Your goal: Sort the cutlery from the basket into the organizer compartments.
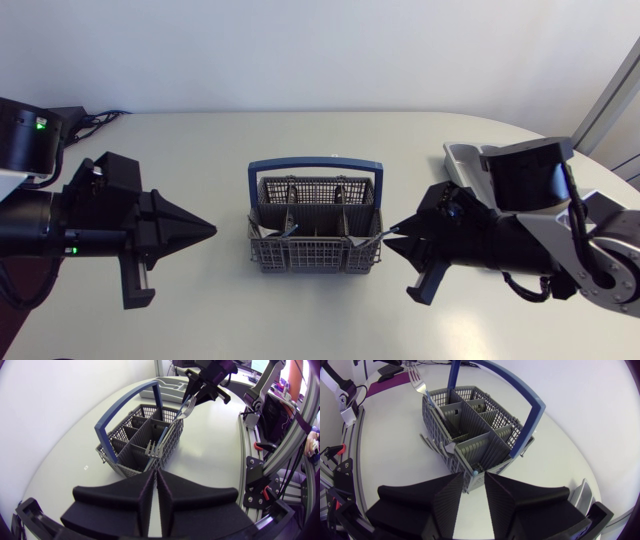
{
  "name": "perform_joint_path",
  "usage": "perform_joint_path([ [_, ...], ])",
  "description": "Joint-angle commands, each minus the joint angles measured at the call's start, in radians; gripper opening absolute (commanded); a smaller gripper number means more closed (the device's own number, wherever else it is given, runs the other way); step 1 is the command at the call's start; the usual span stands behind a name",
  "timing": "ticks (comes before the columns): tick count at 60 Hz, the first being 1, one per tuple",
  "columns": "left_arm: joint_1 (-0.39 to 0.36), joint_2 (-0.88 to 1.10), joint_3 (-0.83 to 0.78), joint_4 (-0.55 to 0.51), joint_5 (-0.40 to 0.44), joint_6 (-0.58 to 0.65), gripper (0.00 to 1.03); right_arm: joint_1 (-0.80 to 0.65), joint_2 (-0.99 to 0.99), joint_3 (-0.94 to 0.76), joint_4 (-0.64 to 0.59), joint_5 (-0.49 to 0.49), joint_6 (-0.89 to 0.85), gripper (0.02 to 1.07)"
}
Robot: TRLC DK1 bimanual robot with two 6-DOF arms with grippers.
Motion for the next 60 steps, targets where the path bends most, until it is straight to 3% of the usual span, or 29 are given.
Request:
perform_joint_path([
  [1,-0.008,-0.011,-0.027,0.007,0.001,-0.017,0.08,0.008,0.019,-0.036,0.024,-0.005,0.027,0.29],
  [18,-0.024,-0.015,-0.042,0.03,-0.001,-0.037,0.08,0.008,0.016,-0.06,0.058,-0.037,0.027,0.26],
  [29,-0.028,-0.015,-0.047,0.043,-0.003,-0.046,0.08,-0.04,-0.004,-0.095,0.097,-0.123,-0.051,0.26],
  [38,-0.036,-0.015,-0.05,0.053,-0.003,-0.057,0.08,-0.071,0.001,-0.097,0.123,-0.128,-0.108,0.26],
  [47,-0.061,-0.013,-0.05,0.074,-0.027,-0.075,0.08,-0.138,0.035,-0.103,0.15,-0.215,-0.168,0.27],
  [60,-0.099,-0.005,-0.042,0.093,-0.072,-0.102,0.08,-0.141,0.058,-0.103,0.166,-0.255,-0.206,0.27],
])
